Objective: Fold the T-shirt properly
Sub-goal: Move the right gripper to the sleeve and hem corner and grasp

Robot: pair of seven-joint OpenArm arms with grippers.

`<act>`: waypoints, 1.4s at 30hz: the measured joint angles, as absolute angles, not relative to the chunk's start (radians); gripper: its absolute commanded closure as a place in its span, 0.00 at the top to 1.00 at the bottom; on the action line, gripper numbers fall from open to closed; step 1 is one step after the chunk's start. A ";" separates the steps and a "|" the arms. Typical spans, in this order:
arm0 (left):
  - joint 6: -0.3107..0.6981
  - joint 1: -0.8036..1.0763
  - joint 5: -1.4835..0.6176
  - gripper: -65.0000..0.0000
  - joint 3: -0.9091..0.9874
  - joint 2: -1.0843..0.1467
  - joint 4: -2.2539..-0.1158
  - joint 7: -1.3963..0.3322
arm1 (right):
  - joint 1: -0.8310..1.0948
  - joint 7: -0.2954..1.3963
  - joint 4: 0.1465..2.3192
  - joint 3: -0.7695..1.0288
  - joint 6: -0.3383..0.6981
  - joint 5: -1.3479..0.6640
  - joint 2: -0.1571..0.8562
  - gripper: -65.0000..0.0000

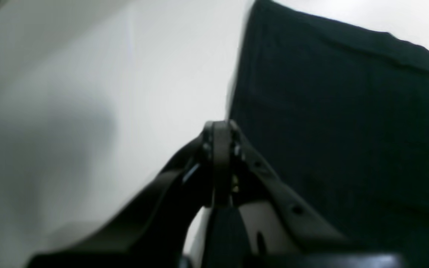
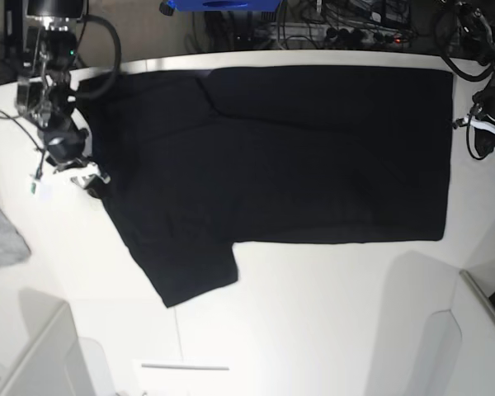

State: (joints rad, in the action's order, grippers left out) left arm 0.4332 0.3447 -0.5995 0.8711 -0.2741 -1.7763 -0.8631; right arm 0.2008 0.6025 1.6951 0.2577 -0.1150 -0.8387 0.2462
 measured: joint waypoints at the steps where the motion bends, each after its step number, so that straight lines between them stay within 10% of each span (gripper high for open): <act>1: 0.433 0.340 -0.599 0.00 0.859 -0.286 -1.776 -0.861 | 0.167 0.617 1.672 0.254 -0.112 -0.840 0.244 0.47; 17: 0.431 0.145 -0.602 0.00 0.596 -0.444 -1.520 -0.861 | -0.226 0.632 1.225 0.252 -0.108 -0.834 0.251 0.48; 31: 0.426 0.068 -0.600 0.00 0.567 -0.485 -1.433 -0.862 | -0.616 0.590 0.675 0.255 0.199 -0.464 0.208 0.55; 42: 0.426 0.071 -0.572 0.00 0.569 -0.496 -1.418 -0.859 | -0.764 0.384 0.321 0.255 0.202 -0.359 0.189 0.67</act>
State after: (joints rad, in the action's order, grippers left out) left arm 0.4259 0.0708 -0.5724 0.5694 -0.4961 -1.4181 -0.8585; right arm -0.7635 0.3843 0.3206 0.2554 0.2024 -0.3588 0.1894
